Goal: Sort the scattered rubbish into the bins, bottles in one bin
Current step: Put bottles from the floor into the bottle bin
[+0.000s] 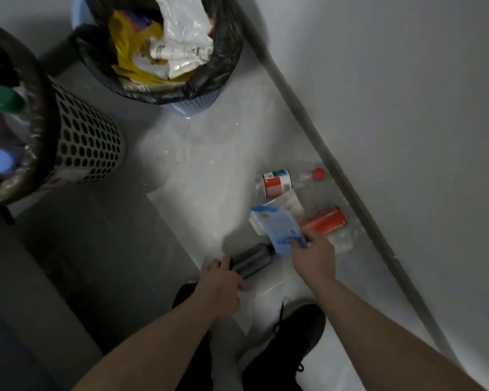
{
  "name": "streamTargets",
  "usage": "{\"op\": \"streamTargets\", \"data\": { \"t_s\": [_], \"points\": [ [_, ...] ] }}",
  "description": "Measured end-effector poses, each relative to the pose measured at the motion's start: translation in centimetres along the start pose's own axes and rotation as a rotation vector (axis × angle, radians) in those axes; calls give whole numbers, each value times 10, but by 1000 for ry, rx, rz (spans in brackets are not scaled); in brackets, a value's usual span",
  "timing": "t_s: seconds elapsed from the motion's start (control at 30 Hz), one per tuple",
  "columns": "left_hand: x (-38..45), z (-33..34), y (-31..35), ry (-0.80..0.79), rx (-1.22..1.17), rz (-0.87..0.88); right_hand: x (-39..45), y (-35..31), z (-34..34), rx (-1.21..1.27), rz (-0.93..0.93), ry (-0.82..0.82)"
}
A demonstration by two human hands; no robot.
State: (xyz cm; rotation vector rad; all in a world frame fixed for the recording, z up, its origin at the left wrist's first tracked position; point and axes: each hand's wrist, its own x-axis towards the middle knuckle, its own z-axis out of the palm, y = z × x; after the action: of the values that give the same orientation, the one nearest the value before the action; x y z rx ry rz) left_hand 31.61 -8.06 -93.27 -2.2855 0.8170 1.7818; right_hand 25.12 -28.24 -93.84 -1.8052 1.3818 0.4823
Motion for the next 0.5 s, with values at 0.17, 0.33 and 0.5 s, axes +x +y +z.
{"op": "streamTargets", "data": {
  "t_s": [0.17, 0.33, 0.5],
  "points": [
    [-33, -17, -16, 100, -52, -33, -6, 15, -24, 399, 449, 102],
    [-29, -29, -29, 240, -127, -29, 21, -3, -14, 646, 576, -10],
    [-13, -29, -34, 315, -174, 11, 59, -5, 10, 737, 631, -123]
  ]
}}
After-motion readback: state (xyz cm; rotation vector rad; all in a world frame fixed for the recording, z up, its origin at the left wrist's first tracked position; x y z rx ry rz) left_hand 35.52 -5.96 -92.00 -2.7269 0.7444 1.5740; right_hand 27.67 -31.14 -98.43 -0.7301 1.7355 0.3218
